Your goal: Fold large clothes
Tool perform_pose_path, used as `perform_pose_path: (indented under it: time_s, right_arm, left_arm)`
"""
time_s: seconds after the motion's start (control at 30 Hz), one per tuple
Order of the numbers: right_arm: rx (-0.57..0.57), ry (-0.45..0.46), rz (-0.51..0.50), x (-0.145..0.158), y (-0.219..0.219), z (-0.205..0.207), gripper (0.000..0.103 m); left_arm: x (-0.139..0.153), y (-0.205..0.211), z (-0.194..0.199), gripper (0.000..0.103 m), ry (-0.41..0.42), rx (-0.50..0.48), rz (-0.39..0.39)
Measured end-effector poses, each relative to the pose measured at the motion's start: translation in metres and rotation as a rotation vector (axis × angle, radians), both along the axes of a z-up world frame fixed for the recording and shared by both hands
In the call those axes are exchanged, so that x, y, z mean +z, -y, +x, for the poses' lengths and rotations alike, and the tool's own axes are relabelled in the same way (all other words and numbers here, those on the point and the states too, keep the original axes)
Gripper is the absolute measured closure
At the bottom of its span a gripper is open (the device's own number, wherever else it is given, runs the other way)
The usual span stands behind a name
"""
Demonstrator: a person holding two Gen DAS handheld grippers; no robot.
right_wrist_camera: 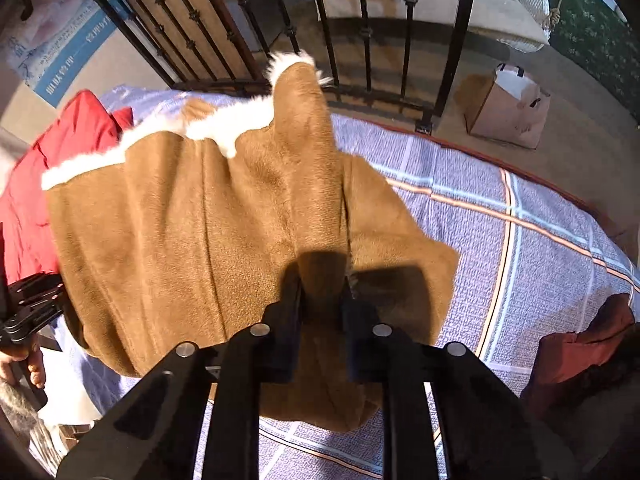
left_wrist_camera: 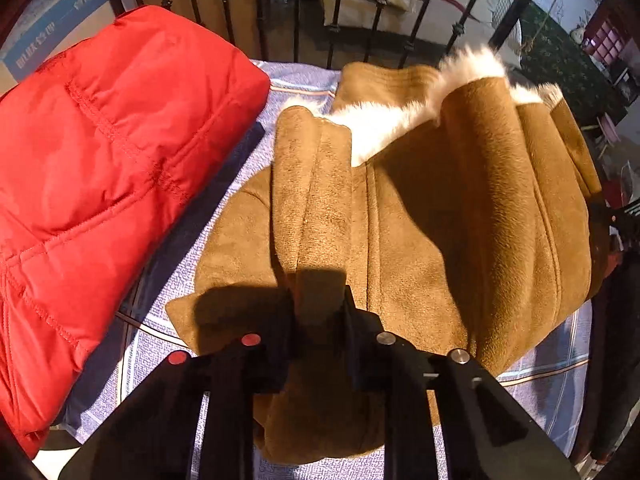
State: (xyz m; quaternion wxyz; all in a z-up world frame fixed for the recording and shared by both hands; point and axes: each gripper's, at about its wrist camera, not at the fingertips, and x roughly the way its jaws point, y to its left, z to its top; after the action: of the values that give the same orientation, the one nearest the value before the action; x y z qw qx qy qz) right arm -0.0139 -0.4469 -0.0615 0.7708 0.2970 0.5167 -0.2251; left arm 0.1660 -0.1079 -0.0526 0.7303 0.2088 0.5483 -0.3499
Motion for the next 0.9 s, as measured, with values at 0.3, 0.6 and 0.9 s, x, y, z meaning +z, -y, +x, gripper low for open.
perform_pose_path:
  time_s: [0.3,0.6,0.9]
  right_arm:
    - [-0.300,0.013,0.207,-0.057,0.028,-0.012,0.086]
    - [-0.277,-0.093,0.142,-0.058,0.029,0.006,0.073]
    - [-0.418,-0.099,0.018,-0.019,0.026,-0.029,0.037]
  left_arm:
    - [-0.032,-0.060,0.046,0.084,-0.225,0.371,-0.105]
    - [-0.018,-0.062,0.049,0.055,-0.156,0.391,0.008]
    - [0.049,-0.092,0.029,0.017,0.118,0.406,0.064]
